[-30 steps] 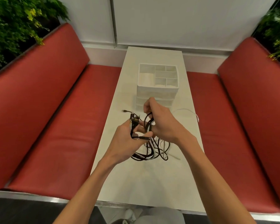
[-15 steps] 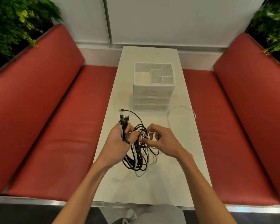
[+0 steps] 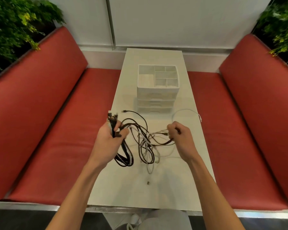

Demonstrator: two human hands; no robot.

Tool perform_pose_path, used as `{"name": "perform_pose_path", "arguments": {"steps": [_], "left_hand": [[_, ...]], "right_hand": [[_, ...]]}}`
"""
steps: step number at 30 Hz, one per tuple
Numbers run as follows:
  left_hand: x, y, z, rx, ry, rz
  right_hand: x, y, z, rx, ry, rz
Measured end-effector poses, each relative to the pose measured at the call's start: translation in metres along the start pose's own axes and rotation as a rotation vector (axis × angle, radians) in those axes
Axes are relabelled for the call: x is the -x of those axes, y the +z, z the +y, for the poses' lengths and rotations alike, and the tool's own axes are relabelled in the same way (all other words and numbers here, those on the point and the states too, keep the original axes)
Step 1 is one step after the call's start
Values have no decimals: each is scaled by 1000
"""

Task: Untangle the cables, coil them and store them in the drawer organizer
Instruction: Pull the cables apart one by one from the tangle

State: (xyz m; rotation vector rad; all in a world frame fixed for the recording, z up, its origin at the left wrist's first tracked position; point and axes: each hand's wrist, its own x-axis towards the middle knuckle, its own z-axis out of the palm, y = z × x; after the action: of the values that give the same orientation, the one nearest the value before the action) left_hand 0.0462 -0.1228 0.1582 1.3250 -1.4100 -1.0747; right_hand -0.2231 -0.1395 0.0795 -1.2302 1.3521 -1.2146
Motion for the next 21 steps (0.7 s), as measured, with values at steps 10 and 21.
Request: {"name": "perform_pose_path", "arguments": {"steps": [10,21], "left_hand": [[8,-16,4,34,88,-1],[-7,-15,24,32,147,-75]], "right_hand": [[-20,-37,68,-704,525,593],[-5,-32,140,3,452,534]]}}
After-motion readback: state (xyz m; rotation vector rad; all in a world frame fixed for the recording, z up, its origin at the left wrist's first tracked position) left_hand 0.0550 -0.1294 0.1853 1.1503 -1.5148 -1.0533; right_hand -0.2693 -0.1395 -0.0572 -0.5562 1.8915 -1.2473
